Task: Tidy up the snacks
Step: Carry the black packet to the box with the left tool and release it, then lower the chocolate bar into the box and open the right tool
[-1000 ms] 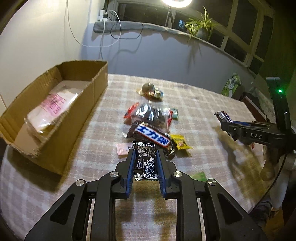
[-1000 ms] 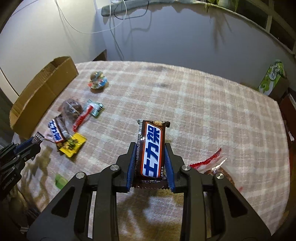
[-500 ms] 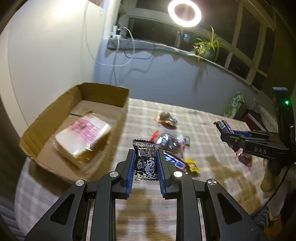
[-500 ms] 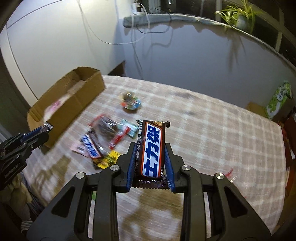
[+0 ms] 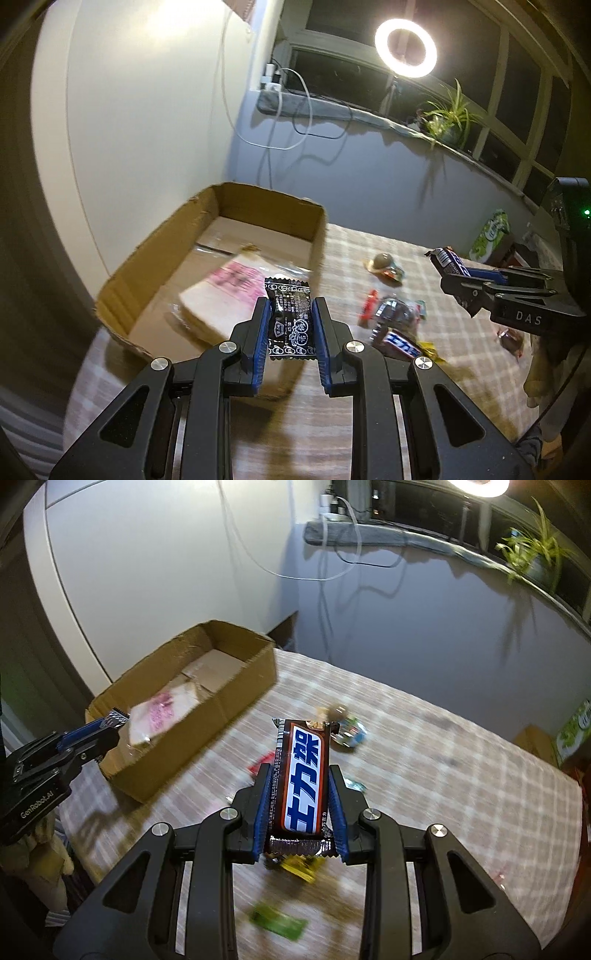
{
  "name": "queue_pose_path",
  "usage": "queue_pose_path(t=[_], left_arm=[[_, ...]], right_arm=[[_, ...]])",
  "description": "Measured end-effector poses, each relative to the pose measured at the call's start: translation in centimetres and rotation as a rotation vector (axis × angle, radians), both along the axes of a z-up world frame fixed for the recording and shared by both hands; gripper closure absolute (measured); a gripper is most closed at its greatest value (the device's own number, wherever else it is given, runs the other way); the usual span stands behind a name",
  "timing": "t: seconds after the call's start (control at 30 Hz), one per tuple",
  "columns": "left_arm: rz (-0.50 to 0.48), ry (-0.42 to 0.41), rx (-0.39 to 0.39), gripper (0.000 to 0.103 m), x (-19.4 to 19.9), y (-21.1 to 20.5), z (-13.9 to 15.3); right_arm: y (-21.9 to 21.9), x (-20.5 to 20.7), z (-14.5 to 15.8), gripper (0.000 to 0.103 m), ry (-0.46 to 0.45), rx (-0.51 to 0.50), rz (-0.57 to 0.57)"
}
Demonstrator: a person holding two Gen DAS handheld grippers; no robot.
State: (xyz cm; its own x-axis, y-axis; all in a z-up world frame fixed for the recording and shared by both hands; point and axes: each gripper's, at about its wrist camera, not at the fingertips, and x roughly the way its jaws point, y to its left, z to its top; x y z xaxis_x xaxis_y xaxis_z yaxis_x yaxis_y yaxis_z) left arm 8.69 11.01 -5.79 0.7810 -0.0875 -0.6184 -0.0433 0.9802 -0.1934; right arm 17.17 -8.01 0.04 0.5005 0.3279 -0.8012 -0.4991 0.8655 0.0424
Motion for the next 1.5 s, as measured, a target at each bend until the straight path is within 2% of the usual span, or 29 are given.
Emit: queue_pose_path(t=[0.43,0.7,1.13,1.2,1.27,1.33,1.43,1.5], left_arm=[[0.063,0.008,-0.001,0.082,1.7,4.4,-0.8],[0.084,0.018,-0.006,0.082,2.9,5.8,-1.5],[0.102,0.036,-0.002,0.081,3.7,6.3,-2.0],[0.104,0.035,-0.005,0.075,3.7,6.3,-2.0],[0.101,0.034,-0.002,0.071,3.6,6.3,-1.9],[0.106,0.033,0.0,0.054,3.6,6.2,-1.9],[0.107,0.022,0.002,0.052,3.5,6.1,-1.7],[0.105,0.021,0.003,0.052,3.6,6.0,-1.6]], right_arm=[[7.7,3.3,-0.4,0.073,-0.006,-0.008,0.099],[11.6,6.2,-1.9,0.073,0.01,-0.021,0.137],[14.1,8.5,-4.3,0.073,0.041,-0.035,0.165],[14.1,8.5,-4.2,0.073,0.032,-0.03,0.165],[14.1,8.5,-4.0,0.068,0.029,-0.03,0.166],[14.0,8.3,-3.8,0.059,0.023,-0.027,0.168],[13.8,7.9,-3.2,0.041,-0.004,-0.029,0.169],[13.7,7.7,-2.8,0.037,-0.015,-0.026,0.168]])
